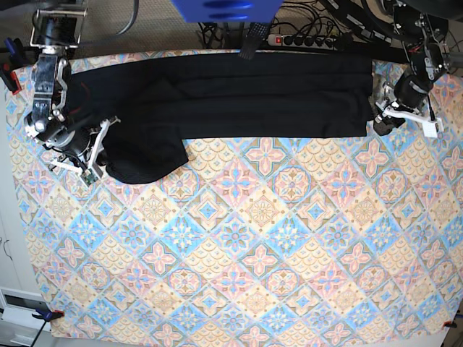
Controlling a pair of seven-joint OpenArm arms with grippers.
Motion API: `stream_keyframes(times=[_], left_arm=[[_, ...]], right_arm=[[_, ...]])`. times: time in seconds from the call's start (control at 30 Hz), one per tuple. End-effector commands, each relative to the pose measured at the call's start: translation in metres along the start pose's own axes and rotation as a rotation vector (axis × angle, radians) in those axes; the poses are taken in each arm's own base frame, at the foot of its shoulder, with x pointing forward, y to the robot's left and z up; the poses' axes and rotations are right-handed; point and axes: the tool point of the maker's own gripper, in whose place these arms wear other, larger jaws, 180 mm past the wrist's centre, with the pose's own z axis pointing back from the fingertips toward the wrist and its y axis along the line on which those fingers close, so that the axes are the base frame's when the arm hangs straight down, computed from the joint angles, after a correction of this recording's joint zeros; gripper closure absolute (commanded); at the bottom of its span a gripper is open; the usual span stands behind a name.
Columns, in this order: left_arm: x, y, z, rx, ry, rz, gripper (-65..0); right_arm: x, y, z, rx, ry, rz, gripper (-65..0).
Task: Fold the T-shirt properly
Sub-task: 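Grasp the hanging sleeve with the right gripper and fold it onto the strip, then grasp the strip's ends with both grippers and pull it taut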
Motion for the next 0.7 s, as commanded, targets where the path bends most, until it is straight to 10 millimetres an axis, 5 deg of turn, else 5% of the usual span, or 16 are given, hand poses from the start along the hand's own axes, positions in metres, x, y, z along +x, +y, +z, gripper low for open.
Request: stream_keyframes(times=[0.0,0.3,0.53,0.67], left_arm=[[0.012,-0.002,0.003,-0.010,-0.031,-0.018,-27.0],[0.013,-0.002,0.003,-0.011,-0.033,-0.018,-27.0],[0.013,-0.002,0.003,-0.011,-0.033,-0.018,-27.0],[0.012,-0.002,0.003,-0.010,-0.032,-0.018,-27.0]], right_arm=[[0.013,-0.008,0.011,-0.034,-0.043,0.022,-0.2],[-0.024,0.037,0.053,0.001,0.021,0.083,-0.2],[-0.087,0.052,0.081,0.013,0.164,0.034,-0.2],[-0.099,0.050,0.089,0.001,0.194,0.020,-0.2]])
